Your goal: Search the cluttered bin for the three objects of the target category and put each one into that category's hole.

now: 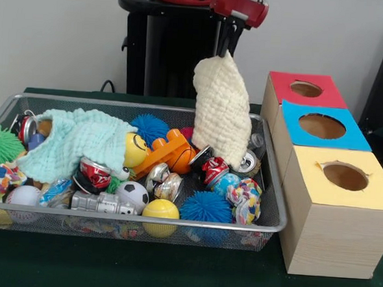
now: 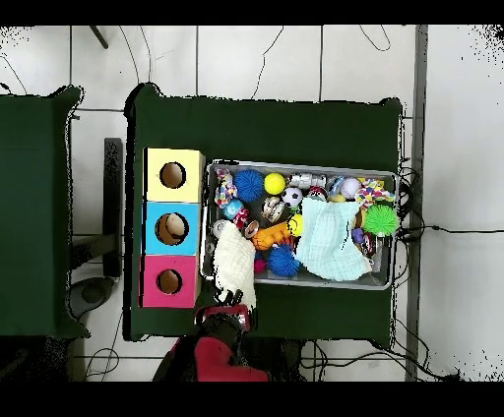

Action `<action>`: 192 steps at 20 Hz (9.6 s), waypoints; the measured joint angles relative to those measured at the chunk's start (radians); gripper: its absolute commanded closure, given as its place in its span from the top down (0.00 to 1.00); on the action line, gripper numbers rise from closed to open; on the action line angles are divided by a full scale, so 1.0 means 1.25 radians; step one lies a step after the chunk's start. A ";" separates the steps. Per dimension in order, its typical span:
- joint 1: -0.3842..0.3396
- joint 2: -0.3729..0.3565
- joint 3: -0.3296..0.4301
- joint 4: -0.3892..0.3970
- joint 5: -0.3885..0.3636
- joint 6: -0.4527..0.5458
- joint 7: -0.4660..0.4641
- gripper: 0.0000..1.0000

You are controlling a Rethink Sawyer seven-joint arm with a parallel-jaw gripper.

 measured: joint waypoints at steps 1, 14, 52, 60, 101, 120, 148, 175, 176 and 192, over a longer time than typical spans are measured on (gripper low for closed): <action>0.000 0.006 0.000 0.000 0.000 0.000 0.000 0.00; 0.008 0.107 -0.001 -0.001 0.013 0.000 0.000 0.00; 0.051 0.095 -0.071 0.000 0.032 0.012 0.000 1.00; -0.049 0.058 -0.072 0.000 -0.005 0.012 0.000 1.00; -0.365 -0.004 0.038 -0.034 -0.216 -0.092 0.000 1.00; -0.416 0.060 0.041 -0.128 -0.217 -0.200 0.000 1.00; -0.429 0.294 0.047 -0.186 -0.216 -0.369 0.000 1.00; -0.439 0.328 0.047 -0.225 -0.228 -0.478 0.000 1.00; -0.442 0.333 0.047 -0.225 -0.231 -0.478 0.000 1.00; -0.568 0.415 0.046 -0.263 -0.360 -0.515 0.000 1.00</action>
